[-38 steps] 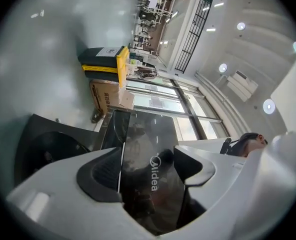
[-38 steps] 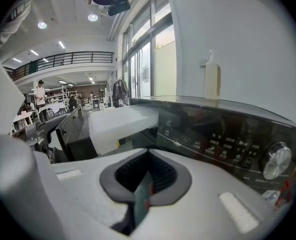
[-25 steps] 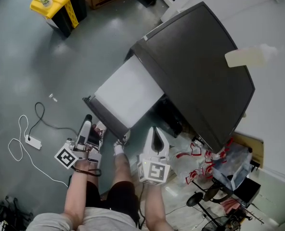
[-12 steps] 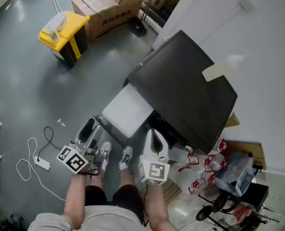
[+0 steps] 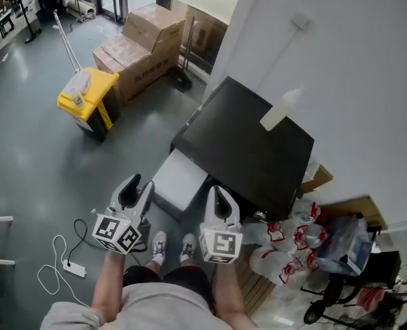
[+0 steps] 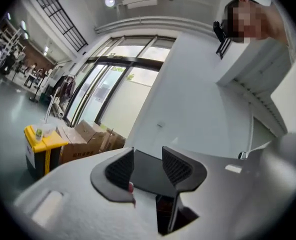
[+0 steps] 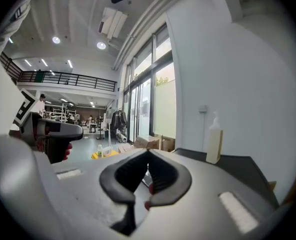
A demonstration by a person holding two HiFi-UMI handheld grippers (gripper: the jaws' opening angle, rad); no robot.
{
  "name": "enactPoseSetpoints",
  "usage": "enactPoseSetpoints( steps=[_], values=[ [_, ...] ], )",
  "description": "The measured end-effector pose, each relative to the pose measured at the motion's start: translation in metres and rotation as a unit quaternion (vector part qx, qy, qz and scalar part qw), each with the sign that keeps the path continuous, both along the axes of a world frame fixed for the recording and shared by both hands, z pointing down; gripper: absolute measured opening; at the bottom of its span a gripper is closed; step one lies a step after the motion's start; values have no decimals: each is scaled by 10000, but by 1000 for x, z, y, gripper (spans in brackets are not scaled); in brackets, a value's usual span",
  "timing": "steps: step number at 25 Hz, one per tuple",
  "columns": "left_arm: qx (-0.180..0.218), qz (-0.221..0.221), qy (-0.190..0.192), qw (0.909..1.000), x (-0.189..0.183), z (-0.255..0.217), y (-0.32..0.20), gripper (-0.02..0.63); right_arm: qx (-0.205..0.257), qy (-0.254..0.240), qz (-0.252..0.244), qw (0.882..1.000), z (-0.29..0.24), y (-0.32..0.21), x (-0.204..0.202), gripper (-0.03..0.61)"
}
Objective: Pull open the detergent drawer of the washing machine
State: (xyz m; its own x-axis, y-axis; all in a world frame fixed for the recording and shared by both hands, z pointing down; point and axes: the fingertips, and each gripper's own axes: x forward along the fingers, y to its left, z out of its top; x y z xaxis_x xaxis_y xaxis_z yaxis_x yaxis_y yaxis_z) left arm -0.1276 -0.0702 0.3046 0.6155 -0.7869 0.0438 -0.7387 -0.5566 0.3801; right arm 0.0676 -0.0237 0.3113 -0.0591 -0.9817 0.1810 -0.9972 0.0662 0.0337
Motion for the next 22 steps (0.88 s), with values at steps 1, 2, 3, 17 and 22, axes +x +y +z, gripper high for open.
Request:
enactPoseSetpoints(
  steps=[1,2,3,17,22],
  values=[
    [105,45,-107,9999,3,-9,0,185,72,13,40,10000,-8,1,1,5],
    [211,97,-211,9995,6,-17,0,178,147,23,84,9999,-16,3,2,5],
    [320,155,-312,9989,9,-25,1,172,225,32,129,9997,-23,5,2,5],
    [1371,799,-1420,9771,64,-57,21,66,648,341,590,9956,-53,46,9,5],
    [1417,947,-1568,9728,76,-53,25,17,655,370,735,9945,-51,55,12,5]
  ],
)
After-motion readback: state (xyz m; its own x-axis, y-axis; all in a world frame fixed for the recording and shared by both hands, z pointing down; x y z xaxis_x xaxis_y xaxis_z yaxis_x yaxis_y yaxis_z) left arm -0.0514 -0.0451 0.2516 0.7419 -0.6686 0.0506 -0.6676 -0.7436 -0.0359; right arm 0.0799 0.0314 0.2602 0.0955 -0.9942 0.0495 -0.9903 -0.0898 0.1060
